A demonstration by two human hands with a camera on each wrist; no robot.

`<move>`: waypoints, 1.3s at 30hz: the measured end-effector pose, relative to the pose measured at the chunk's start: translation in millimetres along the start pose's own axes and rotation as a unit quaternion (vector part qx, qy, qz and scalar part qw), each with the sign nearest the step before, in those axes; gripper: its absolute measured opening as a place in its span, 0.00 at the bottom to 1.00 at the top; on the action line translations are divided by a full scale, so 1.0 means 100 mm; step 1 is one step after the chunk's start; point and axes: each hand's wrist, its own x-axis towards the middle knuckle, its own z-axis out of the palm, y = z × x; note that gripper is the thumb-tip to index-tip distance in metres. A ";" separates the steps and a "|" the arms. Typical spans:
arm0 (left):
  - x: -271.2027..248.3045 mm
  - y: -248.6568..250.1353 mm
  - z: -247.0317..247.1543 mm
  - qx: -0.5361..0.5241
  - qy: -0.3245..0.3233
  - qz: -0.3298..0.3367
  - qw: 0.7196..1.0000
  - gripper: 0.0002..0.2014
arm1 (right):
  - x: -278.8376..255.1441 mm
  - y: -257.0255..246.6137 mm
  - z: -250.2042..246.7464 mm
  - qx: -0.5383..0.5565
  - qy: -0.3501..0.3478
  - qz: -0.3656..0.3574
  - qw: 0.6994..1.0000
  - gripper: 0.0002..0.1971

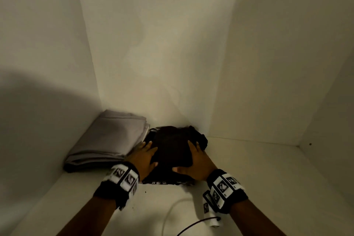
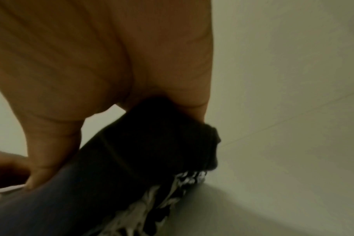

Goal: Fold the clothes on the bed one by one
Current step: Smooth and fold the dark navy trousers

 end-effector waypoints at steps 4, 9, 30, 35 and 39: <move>-0.82 0.29 0.17 -0.144 0.064 0.036 0.987 0.40 | -0.49 0.04 -0.12 0.118 0.061 -0.066 0.989 0.53; -1.88 0.92 0.62 -0.267 0.041 0.115 0.956 0.36 | -1.72 -0.04 -0.02 0.176 0.167 0.010 0.970 0.36; -2.27 1.31 1.12 -0.244 0.033 0.131 0.960 0.31 | -4.61 -0.27 2.21 0.118 0.252 0.294 0.915 0.26; -3.01 1.69 1.65 -0.190 0.064 0.190 0.961 0.27 | -6.77 -0.01 4.08 0.473 0.361 0.547 0.588 0.12; -4.11 2.28 2.37 -0.247 0.020 0.323 0.913 0.19 | -8.08 -0.34 4.98 0.585 0.391 0.611 0.362 0.08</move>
